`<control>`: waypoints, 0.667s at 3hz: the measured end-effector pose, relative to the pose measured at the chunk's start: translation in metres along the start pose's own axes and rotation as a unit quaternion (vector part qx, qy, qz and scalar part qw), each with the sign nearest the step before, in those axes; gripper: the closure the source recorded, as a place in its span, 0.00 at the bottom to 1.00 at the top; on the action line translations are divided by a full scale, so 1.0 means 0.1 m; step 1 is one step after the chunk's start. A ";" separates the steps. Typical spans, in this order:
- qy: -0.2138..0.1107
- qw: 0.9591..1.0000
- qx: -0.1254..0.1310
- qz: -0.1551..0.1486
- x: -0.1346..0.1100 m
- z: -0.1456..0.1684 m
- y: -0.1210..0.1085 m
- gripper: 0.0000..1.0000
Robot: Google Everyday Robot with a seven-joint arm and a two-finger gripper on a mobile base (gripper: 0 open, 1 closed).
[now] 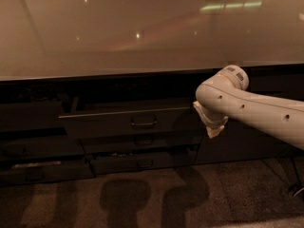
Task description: Open top drawer
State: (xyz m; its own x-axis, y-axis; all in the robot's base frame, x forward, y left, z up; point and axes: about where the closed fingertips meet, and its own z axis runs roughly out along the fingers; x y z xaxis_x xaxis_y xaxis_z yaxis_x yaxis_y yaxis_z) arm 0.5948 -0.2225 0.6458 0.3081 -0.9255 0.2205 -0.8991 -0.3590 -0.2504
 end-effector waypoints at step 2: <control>0.000 1.000 0.000 0.000 0.00 0.00 0.00 0.89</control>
Offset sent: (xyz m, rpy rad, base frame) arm 0.0000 0.0000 0.0000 0.0000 0.0001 0.0000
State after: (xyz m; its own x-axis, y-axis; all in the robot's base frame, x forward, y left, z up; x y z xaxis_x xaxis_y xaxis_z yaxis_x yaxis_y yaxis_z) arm 0.5948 -0.2225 0.6458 0.3081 -0.9255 0.2204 -0.8992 -0.3590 -0.2502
